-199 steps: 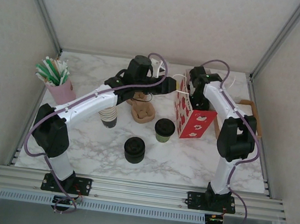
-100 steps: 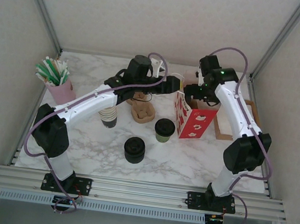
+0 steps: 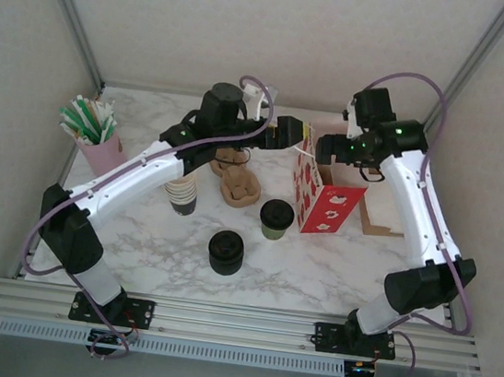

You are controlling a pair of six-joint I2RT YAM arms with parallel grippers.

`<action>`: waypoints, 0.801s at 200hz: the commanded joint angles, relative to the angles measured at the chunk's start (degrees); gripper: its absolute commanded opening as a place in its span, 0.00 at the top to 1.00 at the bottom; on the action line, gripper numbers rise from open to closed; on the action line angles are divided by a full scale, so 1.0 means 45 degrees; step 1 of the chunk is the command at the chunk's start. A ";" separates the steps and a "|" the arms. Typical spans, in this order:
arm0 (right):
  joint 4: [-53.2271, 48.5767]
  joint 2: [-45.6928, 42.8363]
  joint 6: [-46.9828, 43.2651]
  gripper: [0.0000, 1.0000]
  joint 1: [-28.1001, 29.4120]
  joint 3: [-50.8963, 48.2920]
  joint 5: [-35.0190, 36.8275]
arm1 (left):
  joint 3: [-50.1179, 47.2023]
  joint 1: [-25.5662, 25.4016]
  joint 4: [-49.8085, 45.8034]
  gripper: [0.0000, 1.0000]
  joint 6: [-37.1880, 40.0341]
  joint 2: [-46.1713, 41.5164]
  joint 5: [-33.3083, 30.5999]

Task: Pack the takeout coffee

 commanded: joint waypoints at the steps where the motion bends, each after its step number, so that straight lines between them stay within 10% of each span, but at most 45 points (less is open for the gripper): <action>1: 0.0102 -0.0968 0.0291 0.01 0.0100 0.0251 0.0004 | 0.0119 0.0033 0.0209 0.00 0.0507 -0.0828 -0.0393; 160: 0.3541 -0.6312 0.2237 0.01 0.0094 -0.3489 -0.3083 | -0.4365 0.0062 0.1123 0.00 0.2372 -0.5278 -0.2485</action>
